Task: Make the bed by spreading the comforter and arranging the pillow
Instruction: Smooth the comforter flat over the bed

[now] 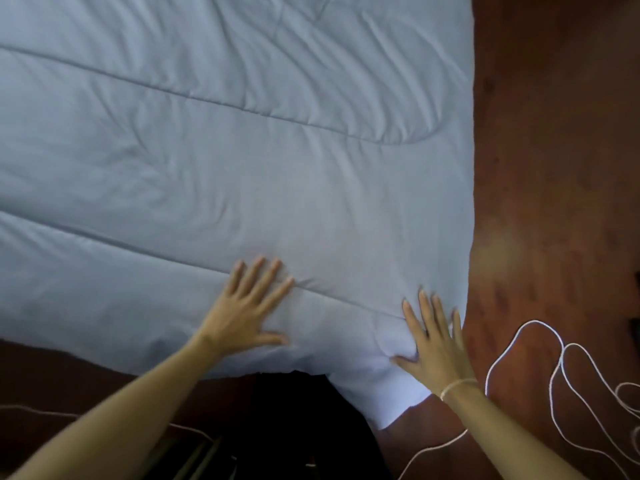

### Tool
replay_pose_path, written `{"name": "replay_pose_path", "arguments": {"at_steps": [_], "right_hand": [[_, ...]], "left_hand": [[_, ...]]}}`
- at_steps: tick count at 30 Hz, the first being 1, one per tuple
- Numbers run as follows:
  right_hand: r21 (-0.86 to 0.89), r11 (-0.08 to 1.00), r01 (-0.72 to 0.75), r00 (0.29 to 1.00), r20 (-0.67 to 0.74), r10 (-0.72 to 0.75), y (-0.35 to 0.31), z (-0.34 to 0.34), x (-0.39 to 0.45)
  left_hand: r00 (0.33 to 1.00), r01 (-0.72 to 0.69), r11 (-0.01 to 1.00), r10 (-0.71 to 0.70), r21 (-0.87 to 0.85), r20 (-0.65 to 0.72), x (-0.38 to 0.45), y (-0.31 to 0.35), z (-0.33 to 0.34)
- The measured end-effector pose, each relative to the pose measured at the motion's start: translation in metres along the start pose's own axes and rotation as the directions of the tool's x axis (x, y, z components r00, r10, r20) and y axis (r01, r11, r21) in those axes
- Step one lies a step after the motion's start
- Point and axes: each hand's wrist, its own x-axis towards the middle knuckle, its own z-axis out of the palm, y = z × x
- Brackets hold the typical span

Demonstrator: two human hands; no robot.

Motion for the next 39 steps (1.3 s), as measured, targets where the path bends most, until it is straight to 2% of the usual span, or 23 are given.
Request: {"name": "replay_pose_path", "arguments": {"at_steps": [2, 6, 8, 11, 13, 16, 18, 19, 23, 28, 33, 39], "right_hand": [[0.008, 1.0, 0.003, 0.998, 0.055, -0.004, 0.009, 0.001, -0.017], [0.053, 0.998, 0.013, 0.997, -0.078, -0.009, -0.005, -0.024, -0.016], [0.116, 0.993, 0.021, 0.995, -0.099, -0.01, -0.02, -0.037, -0.003], [0.187, 0.982, 0.041, 0.999, 0.006, -0.043, -0.035, -0.04, 0.002], [0.228, 0.972, -0.056, 0.992, 0.122, 0.029, -0.034, -0.043, -0.003], [0.172, 0.981, -0.084, 0.994, 0.085, 0.07, -0.025, -0.077, -0.005], [0.202, 0.976, -0.082, 0.995, 0.072, 0.069, -0.016, -0.108, -0.008], [0.215, 0.972, -0.098, 0.995, 0.017, 0.097, -0.01, -0.122, -0.007], [0.231, 0.959, -0.164, 0.977, -0.097, 0.19, 0.022, -0.178, 0.002], [0.312, 0.929, -0.197, 0.962, -0.119, 0.244, 0.069, -0.213, 0.024], [0.37, 0.92, -0.127, 0.968, -0.157, 0.196, 0.143, -0.238, 0.057], [0.317, 0.948, -0.003, 0.98, -0.189, 0.067, 0.261, -0.26, 0.084]], "left_hand": [[0.996, -0.056, 0.998, 0.054, 0.02, 0.066, -0.009, 0.02, 0.002], [0.963, -0.202, 0.976, 0.183, 0.078, 0.199, -0.015, 0.048, 0.001], [0.949, -0.275, 0.958, 0.257, 0.081, 0.182, -0.014, 0.056, 0.003], [0.951, -0.295, 0.955, 0.29, 0.033, 0.105, -0.015, 0.061, -0.002], [0.964, -0.24, 0.97, 0.242, -0.028, 0.113, -0.016, 0.061, -0.013], [0.985, -0.105, 0.987, 0.12, -0.12, 0.121, 0.007, 0.056, -0.051], [0.993, 0.02, 0.986, -0.001, -0.163, 0.115, 0.027, 0.052, -0.082], [0.99, 0.07, 0.981, -0.046, -0.183, 0.13, 0.041, 0.052, -0.101], [0.992, 0.079, 0.983, -0.062, -0.168, 0.108, 0.094, 0.068, -0.171], [0.992, 0.115, 0.979, -0.103, -0.171, 0.076, 0.16, 0.097, -0.215], [0.968, 0.237, 0.95, -0.213, -0.203, 0.135, 0.224, 0.139, -0.224], [0.916, 0.4, 0.873, -0.376, -0.28, 0.136, 0.302, 0.202, -0.242]]}}
